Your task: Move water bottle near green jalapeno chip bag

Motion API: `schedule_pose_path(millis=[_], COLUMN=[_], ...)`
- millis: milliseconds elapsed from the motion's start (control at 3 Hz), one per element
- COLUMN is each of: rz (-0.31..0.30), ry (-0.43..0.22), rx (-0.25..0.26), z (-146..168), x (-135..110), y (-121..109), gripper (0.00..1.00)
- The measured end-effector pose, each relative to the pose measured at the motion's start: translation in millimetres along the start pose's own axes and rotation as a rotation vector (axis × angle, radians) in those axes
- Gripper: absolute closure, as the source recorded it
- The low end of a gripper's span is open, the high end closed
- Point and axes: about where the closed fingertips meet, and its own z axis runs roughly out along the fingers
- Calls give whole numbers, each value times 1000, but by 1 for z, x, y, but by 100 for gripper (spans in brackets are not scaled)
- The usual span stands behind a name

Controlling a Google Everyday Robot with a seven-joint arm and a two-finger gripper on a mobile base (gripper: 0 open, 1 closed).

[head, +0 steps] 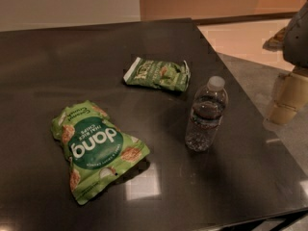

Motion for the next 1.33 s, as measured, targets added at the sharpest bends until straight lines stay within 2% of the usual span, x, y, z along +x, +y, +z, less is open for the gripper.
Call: schedule_pose_path(millis=[667,1000,1333], rz=[-14,-33,-55], ry=[-22,-102,-221], rx=[0,-17,-68], z=[-1,2,11], x=[-5,-17,-35], y=[1,5,17], gripper=[0,0,0])
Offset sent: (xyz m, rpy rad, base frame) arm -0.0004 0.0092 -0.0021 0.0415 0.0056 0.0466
